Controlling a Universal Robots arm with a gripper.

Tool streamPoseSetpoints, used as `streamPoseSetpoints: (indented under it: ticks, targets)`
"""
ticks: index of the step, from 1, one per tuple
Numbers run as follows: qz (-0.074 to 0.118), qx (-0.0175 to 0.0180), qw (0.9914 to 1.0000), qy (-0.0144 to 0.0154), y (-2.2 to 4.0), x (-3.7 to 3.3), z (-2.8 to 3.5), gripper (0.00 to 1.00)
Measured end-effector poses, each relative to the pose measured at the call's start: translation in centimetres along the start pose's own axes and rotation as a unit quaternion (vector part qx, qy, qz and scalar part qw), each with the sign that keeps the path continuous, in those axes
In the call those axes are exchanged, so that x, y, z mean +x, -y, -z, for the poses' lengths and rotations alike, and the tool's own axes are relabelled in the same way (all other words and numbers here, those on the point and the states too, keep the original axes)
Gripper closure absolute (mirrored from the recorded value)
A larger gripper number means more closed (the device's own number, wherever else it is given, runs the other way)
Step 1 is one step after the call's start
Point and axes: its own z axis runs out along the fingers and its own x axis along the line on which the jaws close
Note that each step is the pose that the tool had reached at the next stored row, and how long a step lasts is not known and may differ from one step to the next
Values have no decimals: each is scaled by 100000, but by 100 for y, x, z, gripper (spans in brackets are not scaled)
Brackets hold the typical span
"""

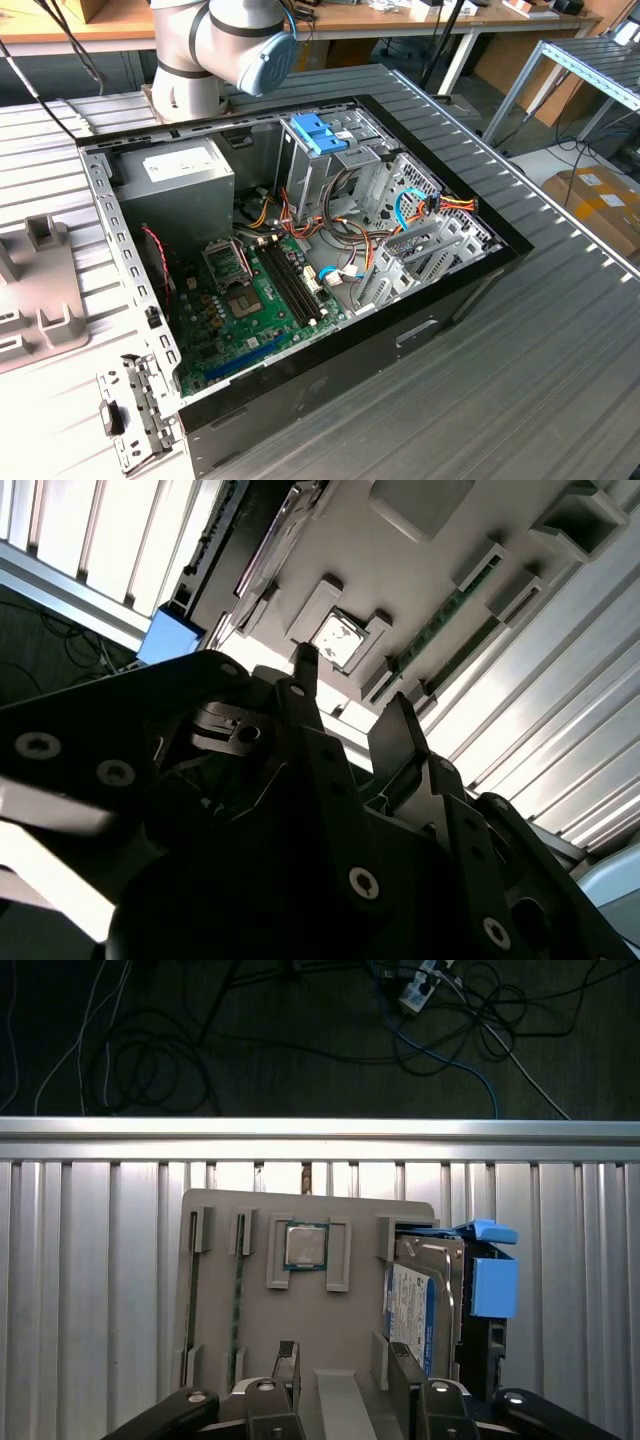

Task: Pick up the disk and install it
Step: 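Pick up the disk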

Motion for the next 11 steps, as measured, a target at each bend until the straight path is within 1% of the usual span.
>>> streamPoseSetpoints:
  ticks: [6,9,11]
  targets:
    - [-3,-5,100000,2,0,-32,-13,52]
    - [-3,-6,100000,25,0,-76,-28,52]
    - [0,-2,100000,40,1,-90,-34,52]
